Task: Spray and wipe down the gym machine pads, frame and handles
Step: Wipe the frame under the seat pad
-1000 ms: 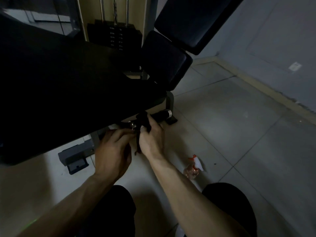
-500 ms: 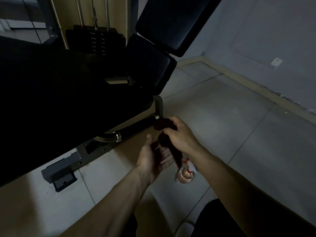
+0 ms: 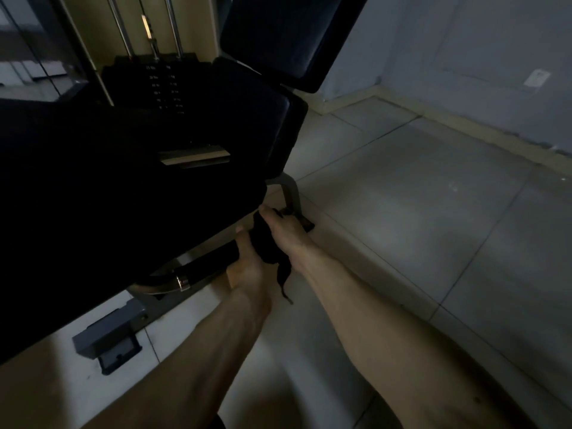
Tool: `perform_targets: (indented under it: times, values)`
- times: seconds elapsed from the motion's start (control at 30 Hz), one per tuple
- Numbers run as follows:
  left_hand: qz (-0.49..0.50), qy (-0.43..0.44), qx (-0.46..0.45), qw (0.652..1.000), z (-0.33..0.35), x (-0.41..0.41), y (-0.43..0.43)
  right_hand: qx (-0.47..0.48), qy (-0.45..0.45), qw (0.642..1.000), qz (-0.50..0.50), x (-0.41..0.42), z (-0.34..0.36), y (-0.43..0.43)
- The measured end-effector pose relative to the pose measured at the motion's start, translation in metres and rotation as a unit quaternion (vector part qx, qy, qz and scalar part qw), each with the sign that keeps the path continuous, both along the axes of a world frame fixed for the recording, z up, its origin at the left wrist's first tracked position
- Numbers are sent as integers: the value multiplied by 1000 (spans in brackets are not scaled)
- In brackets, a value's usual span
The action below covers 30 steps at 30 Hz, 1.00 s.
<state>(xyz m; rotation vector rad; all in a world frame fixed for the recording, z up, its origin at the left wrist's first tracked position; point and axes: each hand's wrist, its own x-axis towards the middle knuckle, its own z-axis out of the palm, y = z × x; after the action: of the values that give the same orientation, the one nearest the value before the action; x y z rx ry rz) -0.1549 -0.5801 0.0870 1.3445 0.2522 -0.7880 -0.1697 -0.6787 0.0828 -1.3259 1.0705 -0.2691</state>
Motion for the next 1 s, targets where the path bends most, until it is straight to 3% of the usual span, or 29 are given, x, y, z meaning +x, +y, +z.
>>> perform_targets:
  times: [0.07,0.17,0.27,0.33,0.43,0.5,0.6,0.67,0.77,0.87,1.0]
  values:
    - [-8,-29,6,1000,1,-2,-1,-102,62,992,41,0,13,2]
    - [-4,-60,33,998,-2,-5,-5,-349,170,917,96,-7,28,7]
    - [-4,-65,29,997,-10,-7,-4,-460,206,859,93,-21,34,7]
    - [-49,-47,-16,998,-18,-14,-3,-420,172,884,114,-38,28,-2]
    - [-135,71,-96,984,-24,-35,-7,-199,81,972,94,-74,10,-20]
    - [-200,159,-140,956,-25,-48,-17,-100,107,987,72,-93,-3,-26]
    - [-217,233,-157,935,-34,-68,-36,-103,109,988,45,-123,-17,-33]
    - [-213,244,-109,940,-50,-79,-48,-102,104,989,13,-147,-30,-40]
    - [-226,252,-78,938,-80,-89,-57,-139,181,974,-12,-192,-71,-53]
    - [-200,241,-16,949,-118,-90,-53,-134,301,943,49,-218,-121,-56]
    - [-204,227,41,952,-153,-79,-40,-144,374,908,119,-218,-172,-52]
